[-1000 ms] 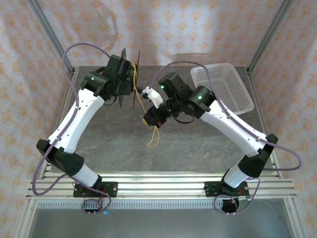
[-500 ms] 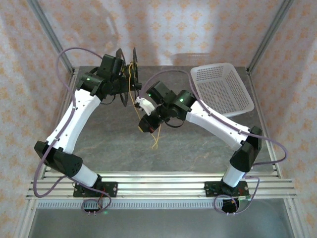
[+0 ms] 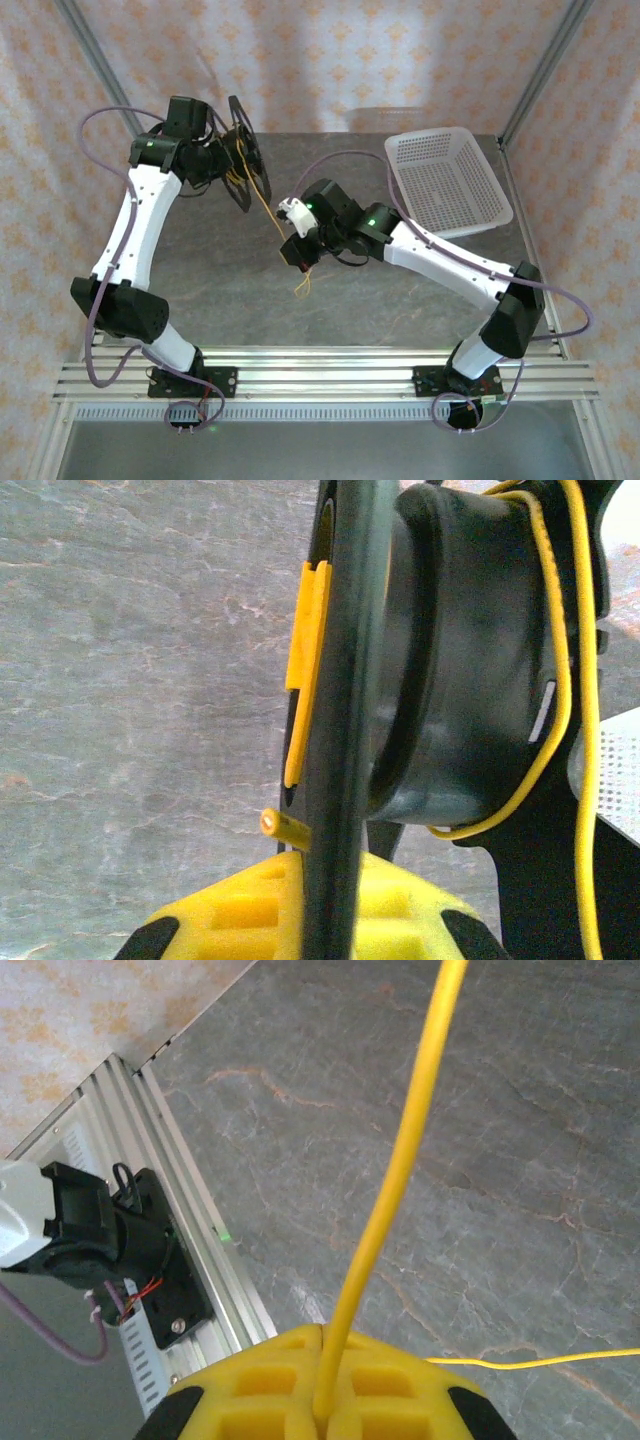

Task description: Wrap the cables

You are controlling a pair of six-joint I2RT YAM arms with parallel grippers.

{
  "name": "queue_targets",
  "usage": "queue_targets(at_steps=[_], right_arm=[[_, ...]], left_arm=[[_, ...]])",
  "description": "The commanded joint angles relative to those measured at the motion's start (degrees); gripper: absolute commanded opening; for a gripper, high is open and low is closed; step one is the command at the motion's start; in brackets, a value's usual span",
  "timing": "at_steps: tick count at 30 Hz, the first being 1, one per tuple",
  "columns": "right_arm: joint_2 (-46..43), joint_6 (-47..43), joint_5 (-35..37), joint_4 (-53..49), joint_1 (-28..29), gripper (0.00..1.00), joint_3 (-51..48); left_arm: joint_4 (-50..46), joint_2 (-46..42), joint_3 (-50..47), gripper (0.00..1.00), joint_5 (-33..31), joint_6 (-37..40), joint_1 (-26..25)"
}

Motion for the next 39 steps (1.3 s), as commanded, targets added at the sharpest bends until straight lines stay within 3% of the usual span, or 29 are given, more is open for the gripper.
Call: queue_targets(at_steps=[1, 6, 16, 21, 24, 29, 33, 39], right_arm=[[-1.1, 1.8, -1.3, -6.6, 3.3, 0.0, -0.6], [0.2, 5.0, -1.1, 0.3, 5.6, 0.0, 0.9], [8.5, 6.9, 1.5, -1.1, 8.3, 0.0, 5.0], [9.5, 7.0, 8.3, -2.7, 8.7, 0.0, 1.5], [8.7, 8.2, 14.7, -1.5, 7.9, 0.0, -4.9], [6.8, 11.8, 21.1, 6.3, 1.7, 0.0, -15.3], [7.5, 10.3, 24.8, 10.0, -1.8, 0.0, -16.9], [7.7, 7.2, 29.6, 11.8, -4.6, 0.0, -15.6]], left_arm=[[15.5, 0.1, 3.6, 0.0, -5.7, -6.7, 2.9], [17.5, -0.7, -0.2, 0.0, -3.6, -7.8, 2.8], [18.6, -1.3, -1.8, 0.0, -1.7, -8.5, 2.8], [18.9, -1.7, -1.2, 0.0, -0.7, -9.2, 3.0], [18.5, -1.6, 1.2, 0.0, 4.4, -9.5, 3.6], [14.6, -2.3, 7.2, 0.0, 17.8, -8.6, 6.1], [10.3, -3.8, 10.9, 0.0, 25.6, -6.7, 7.2], [5.4, -6.9, 12.8, 0.0, 31.2, -3.9, 8.1]])
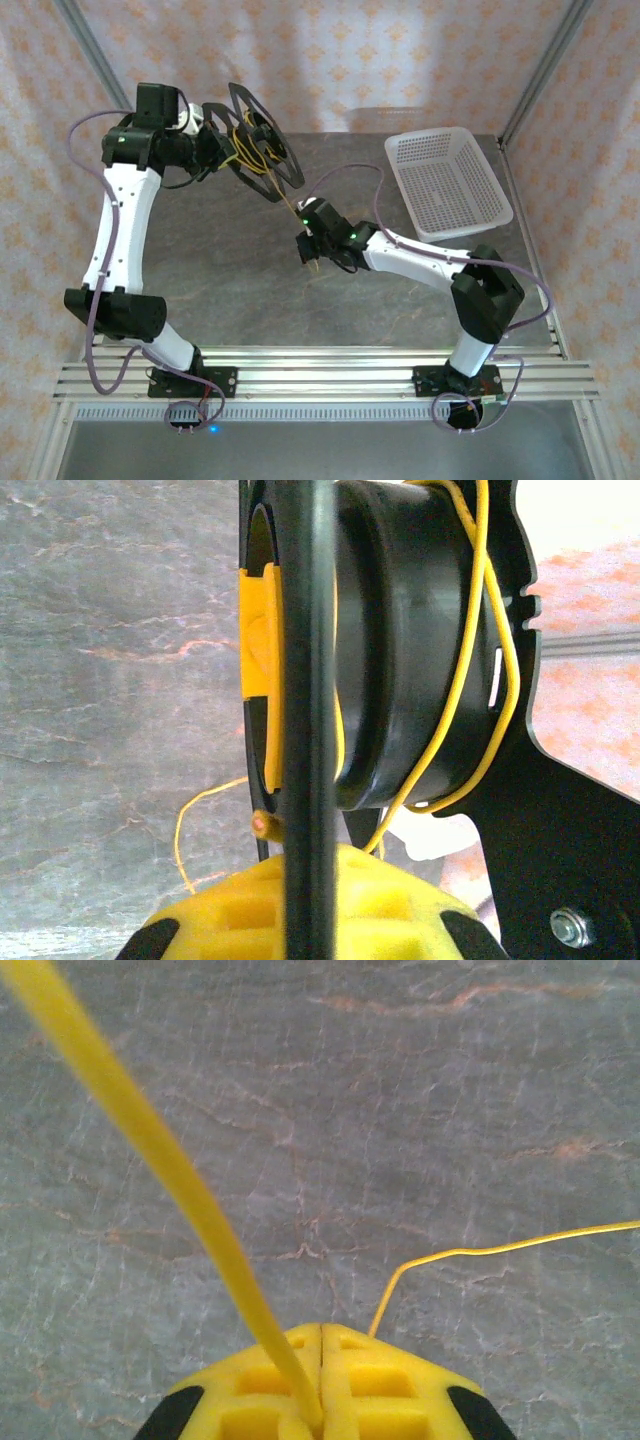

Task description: Wrap the cables

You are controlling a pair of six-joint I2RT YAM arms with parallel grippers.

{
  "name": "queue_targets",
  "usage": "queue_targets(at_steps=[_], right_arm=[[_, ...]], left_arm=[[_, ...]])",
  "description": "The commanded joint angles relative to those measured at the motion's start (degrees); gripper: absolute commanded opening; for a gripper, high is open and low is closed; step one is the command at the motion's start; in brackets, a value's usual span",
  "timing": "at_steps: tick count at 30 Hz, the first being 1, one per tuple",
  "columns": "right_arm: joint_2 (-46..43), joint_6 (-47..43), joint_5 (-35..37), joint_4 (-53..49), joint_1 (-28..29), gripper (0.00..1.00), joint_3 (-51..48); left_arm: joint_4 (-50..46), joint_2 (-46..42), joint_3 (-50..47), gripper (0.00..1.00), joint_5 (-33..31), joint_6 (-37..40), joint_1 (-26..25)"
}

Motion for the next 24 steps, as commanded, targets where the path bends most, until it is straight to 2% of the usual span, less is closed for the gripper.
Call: queue_targets(at_steps=[1, 5, 8, 13, 17, 22, 24], right_arm=[[0.2, -1.6, 5.6, -8.2, -1.6, 0.0, -1.5], [-1.4, -2.0, 8.8, -7.2, -3.9, 0.0, -2.8], [-1.5, -2.2, 8.0, -6.6, -5.5, 0.0, -1.7], [-0.6, -3.4, 3.8, -6.3, -5.4, 0.04, 2.1], [-0.9, -4.5, 0.2, -6.3, -4.7, 0.21, 3.0], [-5.5, -6.3, -4.2, -5.1, -2.8, 0.47, 0.0], [-7.4, -6.3, -4.6, -5.2, -2.4, 0.52, -0.9]], left_arm=[[8.1, -5.9, 6.0, 0.0, 4.5, 1.6, 2.8], [7.5, -7.0, 6.2, 0.0, 8.7, 1.8, 3.3], [11.8, -9.8, 1.1, 0.0, 12.7, -0.3, 3.1], [14.7, -11.2, -4.5, 0.0, 13.0, -0.9, 2.9], [15.7, -10.4, -5.2, 0.0, 11.0, -0.6, 2.5], [17.3, -9.1, -4.2, 0.0, 5.4, 0.4, 2.5], [17.9, -8.5, -3.9, 0.0, 3.9, 0.8, 2.5]])
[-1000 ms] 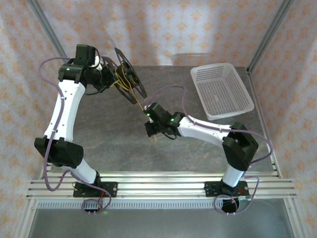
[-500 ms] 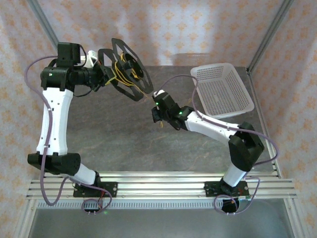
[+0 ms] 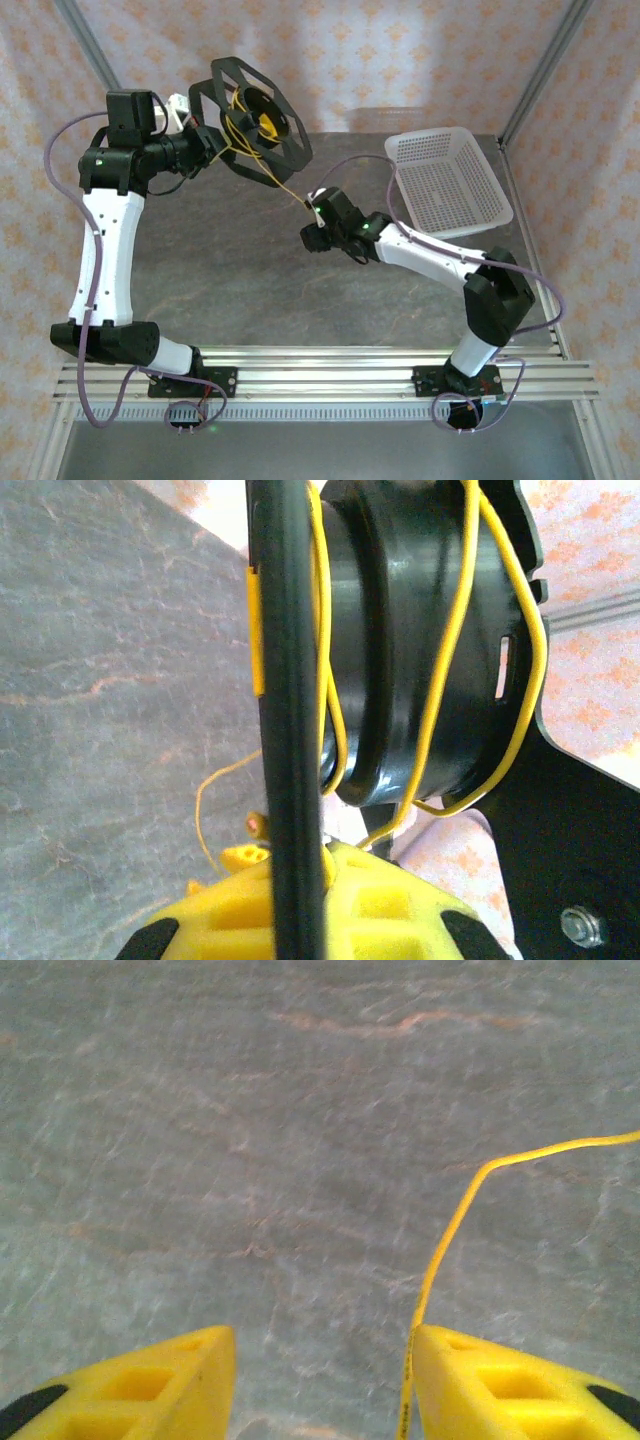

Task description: Wrap the cables

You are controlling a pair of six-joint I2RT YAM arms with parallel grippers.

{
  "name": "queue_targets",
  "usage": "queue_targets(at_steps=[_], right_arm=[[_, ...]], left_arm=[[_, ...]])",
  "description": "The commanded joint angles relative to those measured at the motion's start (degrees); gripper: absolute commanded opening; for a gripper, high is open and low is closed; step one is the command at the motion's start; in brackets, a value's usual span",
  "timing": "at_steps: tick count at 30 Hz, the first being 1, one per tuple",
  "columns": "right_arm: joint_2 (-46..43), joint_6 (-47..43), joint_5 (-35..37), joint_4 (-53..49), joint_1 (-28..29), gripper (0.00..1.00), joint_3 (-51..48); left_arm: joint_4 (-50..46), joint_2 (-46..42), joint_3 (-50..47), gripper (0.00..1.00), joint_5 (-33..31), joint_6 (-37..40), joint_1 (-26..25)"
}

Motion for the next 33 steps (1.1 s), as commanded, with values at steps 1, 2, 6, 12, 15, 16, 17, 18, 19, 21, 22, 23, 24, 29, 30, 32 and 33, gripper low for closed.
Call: queue_targets(at_steps=[1, 2, 6, 12, 15, 16, 17, 18, 19, 21, 22, 23, 24, 29, 30, 32, 33], right_arm=[[-5.1, -0.6, -2.9, -1.4, 1.0, 0.55, -1.9], [-6.0, -0.4, -3.5, -1.3, 1.0, 0.57, -2.3], [-11.5, 2.5, -6.5, 1.8, 1.0, 0.71, -4.8], [-16.5, 12.1, -13.4, 10.0, -0.7, 0.82, -7.0], [-16.8, 16.8, -11.1, 9.8, -1.5, 0.84, -5.8], [-16.8, 18.1, -10.7, 9.3, -1.9, 0.84, -5.2], [-17.1, 19.2, -11.2, 9.7, -2.2, 0.84, -4.9], [-17.7, 20.3, -11.3, 10.5, -2.4, 0.84, -5.0], [-18.6, 21.5, -11.3, 11.0, -2.6, 0.84, -5.1], [-20.6, 23.0, -12.2, 11.3, -3.1, 0.85, -5.1], [-21.9, 23.4, -11.9, 11.0, -3.3, 0.85, -5.4], [-23.2, 24.1, -11.5, 10.3, -3.7, 0.85, -5.7], [-24.8, 24.5, -11.3, 9.3, -4.3, 0.85, -6.2], [-33.0, 27.4, -11.6, 5.5, -11.6, 0.84, -11.5], [-34.6, 28.2, -12.4, 5.2, -13.8, 0.84, -13.3], [-36.5, 28.7, -14.8, 5.0, -18.1, 0.84, -16.1], [-36.9, 28.3, -15.7, 4.3, -19.9, 0.83, -17.0]], left_arm=[[8.4, -0.2, 2.0, 0.0, -2.6, 1.2, 0.4], [8.8, -0.3, 1.8, 0.0, -3.1, 1.2, 0.4], [9.0, -0.8, 0.8, 0.0, -4.3, 2.3, 0.0], [9.0, -1.9, -1.0, 0.0, -5.1, 2.9, -0.8], [9.0, -2.5, -1.5, 0.0, -5.2, 2.9, -1.6], [8.9, -2.7, -1.6, 0.0, -5.3, 2.9, -1.8], [8.8, -2.9, -1.8, 0.0, -5.6, 2.9, -2.1], [8.9, -3.4, -2.0, 0.0, -5.8, 2.9, -2.2], [8.7, -3.5, -2.2, 0.0, -6.0, 2.8, -2.2], [8.3, -3.9, -2.1, 0.0, -6.4, 2.7, -2.3], [8.2, -4.1, -2.0, 0.0, -6.4, 2.7, -2.2], [8.0, -4.2, -1.9, 0.0, -6.4, 2.7, -2.3], [7.8, -4.3, -1.7, 0.0, -6.4, 2.7, -2.3], [7.5, -4.8, -1.6, 0.0, -6.2, 2.8, -2.4], [7.3, -4.9, -1.6, 0.0, -6.1, 2.8, -2.5], [7.1, -5.1, -1.6, 0.0, -5.9, 2.9, -2.5], [7.1, -5.2, -1.5, 0.0, -5.8, 2.9, -2.6]])
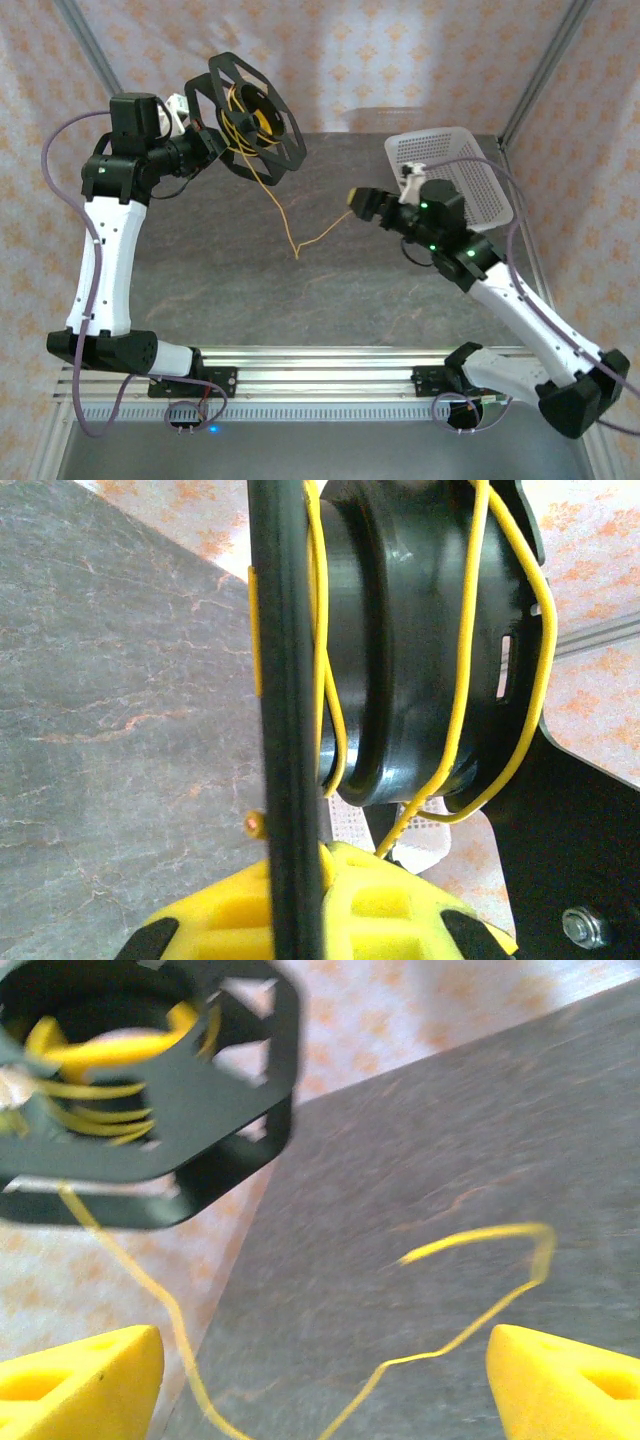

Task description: Wrap the cables

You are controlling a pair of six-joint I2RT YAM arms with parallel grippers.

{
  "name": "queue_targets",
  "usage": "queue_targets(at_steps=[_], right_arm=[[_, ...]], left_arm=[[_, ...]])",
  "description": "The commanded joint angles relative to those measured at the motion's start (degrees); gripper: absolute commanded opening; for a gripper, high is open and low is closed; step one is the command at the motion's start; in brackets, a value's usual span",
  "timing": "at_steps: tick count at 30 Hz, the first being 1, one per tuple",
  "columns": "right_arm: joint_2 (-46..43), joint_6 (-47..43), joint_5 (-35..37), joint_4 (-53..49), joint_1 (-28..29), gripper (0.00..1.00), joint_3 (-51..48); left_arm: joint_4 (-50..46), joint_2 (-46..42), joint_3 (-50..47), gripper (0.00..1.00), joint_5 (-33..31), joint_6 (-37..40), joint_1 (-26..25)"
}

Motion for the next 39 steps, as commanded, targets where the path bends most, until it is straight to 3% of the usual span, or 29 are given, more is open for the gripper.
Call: queue_targets(at_steps=[1, 3, 7, 16, 21, 25, 29, 33, 39], right_arm=[[-0.4, 0.9, -2.5, -4.4, -4.3, 0.82, -3.4], [1.5, -2.1, -2.3, -7.1, -5.1, 0.79, -2.7], [5.7, -6.3, -10.0, -4.3, -5.0, 0.76, -0.9], [13.6, -14.3, -5.3, 1.1, -4.7, 0.69, -0.4], [16.0, -14.7, -8.0, 10.8, -4.7, 0.64, -2.6], [16.4, -14.7, -6.5, 15.7, -4.7, 0.51, -4.6], [16.1, -14.1, -5.8, 17.7, -4.8, 0.1, -5.8], [15.2, -14.7, 0.2, 12.8, -4.8, 0.0, -4.7], [19.7, -18.8, 21.6, -6.5, -7.6, 0.0, 6.4]], left_arm=[[4.7, -2.6, 1.4, 0.0, 0.7, 1.4, -0.4], [5.0, -2.9, 1.3, 0.0, 1.0, 1.4, -0.8], [5.0, -3.5, 0.6, 0.0, 1.2, 1.6, -1.4], [6.0, -4.8, -1.2, 0.0, 2.0, 0.8, -2.7], [6.4, -5.4, -2.3, 0.0, 4.7, 0.0, -2.9], [7.3, -6.1, -3.1, 0.0, 6.3, -0.9, -2.9], [6.8, -6.2, -3.3, 0.0, 7.3, -1.0, -2.8], [5.7, -6.3, -2.9, 0.0, 7.5, 0.0, -2.8], [1.1, -7.8, -2.6, 0.0, 7.9, 5.3, -4.9]])
